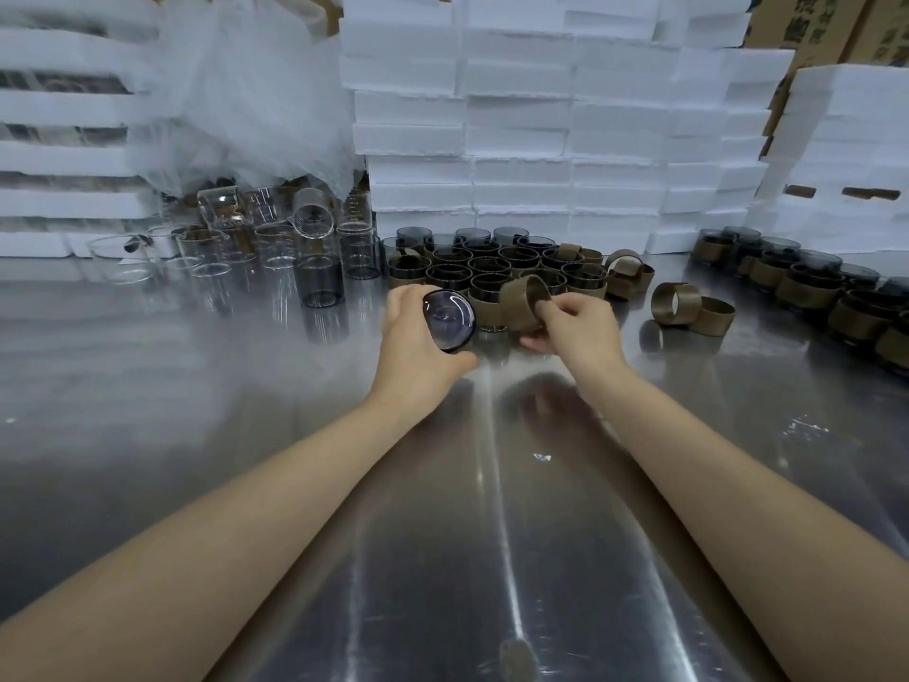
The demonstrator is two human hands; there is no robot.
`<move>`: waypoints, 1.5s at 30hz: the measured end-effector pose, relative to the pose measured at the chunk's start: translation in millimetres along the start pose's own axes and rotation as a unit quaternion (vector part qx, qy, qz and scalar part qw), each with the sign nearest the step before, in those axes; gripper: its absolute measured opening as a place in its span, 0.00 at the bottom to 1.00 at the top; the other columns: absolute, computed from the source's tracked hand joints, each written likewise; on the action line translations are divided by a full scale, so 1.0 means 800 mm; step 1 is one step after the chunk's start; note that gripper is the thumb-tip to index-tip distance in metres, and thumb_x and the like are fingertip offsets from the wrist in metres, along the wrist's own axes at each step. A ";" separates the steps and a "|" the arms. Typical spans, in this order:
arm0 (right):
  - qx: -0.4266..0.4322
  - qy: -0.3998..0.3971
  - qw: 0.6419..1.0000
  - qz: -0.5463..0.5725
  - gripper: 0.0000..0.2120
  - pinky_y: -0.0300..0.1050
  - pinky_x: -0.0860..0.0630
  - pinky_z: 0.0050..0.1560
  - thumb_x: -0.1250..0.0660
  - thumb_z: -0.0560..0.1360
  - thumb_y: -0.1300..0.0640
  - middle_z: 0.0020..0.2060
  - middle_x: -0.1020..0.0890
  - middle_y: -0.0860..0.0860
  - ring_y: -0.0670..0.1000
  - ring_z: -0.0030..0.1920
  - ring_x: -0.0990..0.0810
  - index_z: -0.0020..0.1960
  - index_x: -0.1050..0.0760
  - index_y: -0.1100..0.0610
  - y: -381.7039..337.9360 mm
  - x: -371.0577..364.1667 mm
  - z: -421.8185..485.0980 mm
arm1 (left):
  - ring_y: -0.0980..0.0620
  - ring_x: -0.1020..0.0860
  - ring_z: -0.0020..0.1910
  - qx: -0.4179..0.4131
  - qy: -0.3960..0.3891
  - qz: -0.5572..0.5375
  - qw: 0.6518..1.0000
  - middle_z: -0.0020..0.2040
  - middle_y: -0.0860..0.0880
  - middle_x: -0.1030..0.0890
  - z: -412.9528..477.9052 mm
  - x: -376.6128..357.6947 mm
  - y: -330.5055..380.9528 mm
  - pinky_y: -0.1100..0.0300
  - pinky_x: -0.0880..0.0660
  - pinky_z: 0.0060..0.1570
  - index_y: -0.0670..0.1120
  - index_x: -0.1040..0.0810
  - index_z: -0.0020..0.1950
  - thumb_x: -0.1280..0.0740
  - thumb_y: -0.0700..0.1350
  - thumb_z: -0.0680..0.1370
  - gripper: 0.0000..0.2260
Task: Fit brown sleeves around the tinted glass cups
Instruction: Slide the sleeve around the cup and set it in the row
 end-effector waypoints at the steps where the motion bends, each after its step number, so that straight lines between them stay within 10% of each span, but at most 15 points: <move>1: 0.010 -0.008 0.999 0.045 0.11 0.44 0.17 0.40 0.35 0.78 0.64 0.38 0.20 0.56 0.50 0.34 0.16 0.37 0.23 0.61 -0.007 -0.006 -0.005 | 0.55 0.29 0.55 -0.005 -0.009 -0.020 1.000 0.59 0.52 0.28 0.000 0.000 0.001 0.77 0.36 0.50 0.46 0.29 0.64 0.25 0.34 0.65 0.30; 11: 0.242 -0.001 0.963 -0.120 0.09 0.33 0.26 0.42 0.37 0.77 0.62 0.33 0.17 0.44 0.42 0.41 0.18 0.44 0.18 0.56 -0.049 -0.034 -0.051 | 0.67 0.23 0.47 -0.038 -0.045 -0.075 0.995 0.48 0.60 0.22 -0.001 -0.009 0.009 0.77 0.31 0.45 0.52 0.26 0.56 0.28 0.26 0.62 0.30; 15: 0.270 0.000 0.948 -0.170 0.11 0.31 0.31 0.35 0.38 0.77 0.61 0.30 0.18 0.51 0.46 0.35 0.22 0.42 0.18 0.60 -0.055 -0.036 -0.057 | 0.53 0.22 0.57 -0.058 -0.089 -0.098 0.989 0.54 0.51 0.21 -0.002 -0.015 0.015 0.67 0.28 0.56 0.53 0.28 0.57 0.30 0.26 0.64 0.30; 26: 0.228 0.006 0.956 -0.186 0.07 0.39 0.31 0.33 0.35 0.76 0.58 0.30 0.22 0.50 0.46 0.30 0.27 0.40 0.25 0.58 -0.055 -0.032 -0.059 | 0.54 0.37 0.72 0.041 -0.208 -0.169 0.963 0.67 0.53 0.30 -0.007 -0.024 0.010 0.49 0.41 0.74 0.65 0.32 0.58 0.35 0.64 0.67 0.21; 32: 0.223 -0.002 0.962 -0.159 0.08 0.37 0.26 0.38 0.33 0.73 0.58 0.30 0.17 0.49 0.47 0.34 0.20 0.38 0.19 0.58 -0.058 -0.035 -0.059 | 0.53 0.26 0.54 0.105 -0.199 -0.290 0.930 0.54 0.49 0.23 0.004 -0.026 -0.007 0.59 0.32 0.57 0.54 0.27 0.57 0.36 0.44 0.64 0.22; 45: 0.203 -0.040 0.972 -0.112 0.06 0.36 0.25 0.39 0.29 0.72 0.58 0.26 0.19 0.42 0.41 0.31 0.21 0.37 0.16 0.54 -0.058 -0.031 -0.050 | 0.54 0.24 0.52 0.157 -0.186 -0.339 0.909 0.56 0.47 0.24 0.009 -0.029 -0.014 0.67 0.27 0.43 0.45 0.33 0.64 0.41 0.40 0.60 0.31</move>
Point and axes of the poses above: each hand's wrist, its own z-axis towards the middle knuckle, its own x-axis out of the back of the hand, y = z × x, the point moved 6 cm from there along z, towards the middle knuckle
